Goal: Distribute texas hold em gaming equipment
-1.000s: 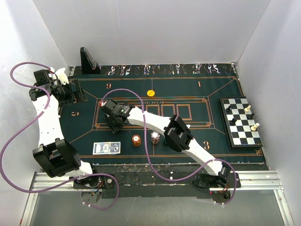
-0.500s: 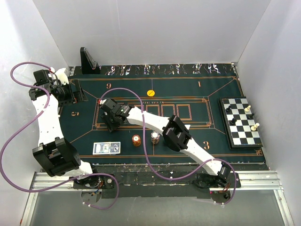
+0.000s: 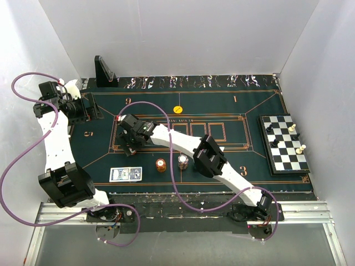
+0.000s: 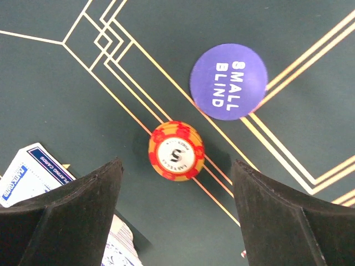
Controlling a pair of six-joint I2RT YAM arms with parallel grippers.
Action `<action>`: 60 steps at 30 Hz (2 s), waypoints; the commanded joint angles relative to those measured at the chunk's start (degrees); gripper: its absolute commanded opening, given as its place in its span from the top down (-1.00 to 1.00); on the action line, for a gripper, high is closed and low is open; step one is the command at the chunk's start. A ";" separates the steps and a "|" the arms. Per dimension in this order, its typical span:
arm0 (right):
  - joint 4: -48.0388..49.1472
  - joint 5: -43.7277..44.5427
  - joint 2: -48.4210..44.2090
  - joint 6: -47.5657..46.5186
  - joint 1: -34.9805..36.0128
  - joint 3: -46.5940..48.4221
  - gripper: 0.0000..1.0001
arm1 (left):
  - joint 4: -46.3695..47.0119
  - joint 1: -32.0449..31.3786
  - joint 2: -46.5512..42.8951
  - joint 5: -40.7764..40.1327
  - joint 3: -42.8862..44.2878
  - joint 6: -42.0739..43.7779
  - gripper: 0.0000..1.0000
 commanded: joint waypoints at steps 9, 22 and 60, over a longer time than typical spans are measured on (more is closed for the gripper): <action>-5.83 8.23 -25.55 -2.81 -1.28 -19.09 -0.78 | -1.67 0.31 -2.43 1.69 2.55 -0.63 -0.96; 2.44 7.45 -37.27 1.33 2.23 -44.44 -0.83 | -1.49 0.39 -2.87 4.68 0.88 -1.42 -0.96; 2.18 7.36 -33.04 4.23 4.08 -46.90 -0.05 | -1.14 0.31 -4.36 3.45 0.18 -0.63 -0.96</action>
